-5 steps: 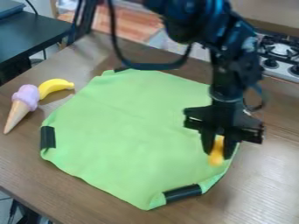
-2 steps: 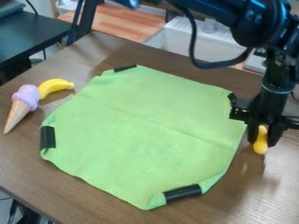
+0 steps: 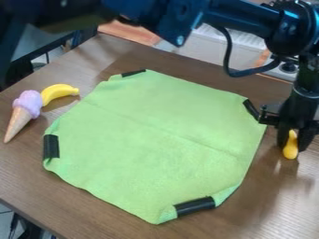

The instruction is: Move the yellow banana from the cloth to the table

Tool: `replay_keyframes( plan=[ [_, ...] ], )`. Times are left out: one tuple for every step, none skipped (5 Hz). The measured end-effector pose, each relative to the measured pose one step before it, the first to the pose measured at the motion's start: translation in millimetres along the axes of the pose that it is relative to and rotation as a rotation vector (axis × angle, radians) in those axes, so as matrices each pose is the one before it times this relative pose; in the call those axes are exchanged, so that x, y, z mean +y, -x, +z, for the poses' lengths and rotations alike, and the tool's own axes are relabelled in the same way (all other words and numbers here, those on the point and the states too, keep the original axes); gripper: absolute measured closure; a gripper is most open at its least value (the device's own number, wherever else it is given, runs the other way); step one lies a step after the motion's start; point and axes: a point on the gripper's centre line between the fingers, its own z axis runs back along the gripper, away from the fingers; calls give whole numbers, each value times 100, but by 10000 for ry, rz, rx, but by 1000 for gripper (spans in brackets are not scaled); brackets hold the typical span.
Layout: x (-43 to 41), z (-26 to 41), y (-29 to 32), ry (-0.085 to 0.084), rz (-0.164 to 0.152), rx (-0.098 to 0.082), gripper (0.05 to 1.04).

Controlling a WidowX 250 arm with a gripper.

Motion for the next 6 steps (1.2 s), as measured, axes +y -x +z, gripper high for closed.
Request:
replay_keyframes(
  plan=[
    [-524, -350, -461, 112, -31, -26, 677],
    [-64, -333, 244, 43, -110, 133, 369],
    [-364, 74, -278, 226, -391, -176, 120],
    [-398, 218, -554, 309, -615, -458, 83],
    [-546, 2661, -349, 590, -484, -562, 83],
    [492, 1421, 930, 246, -412, -50, 83]
  ],
)
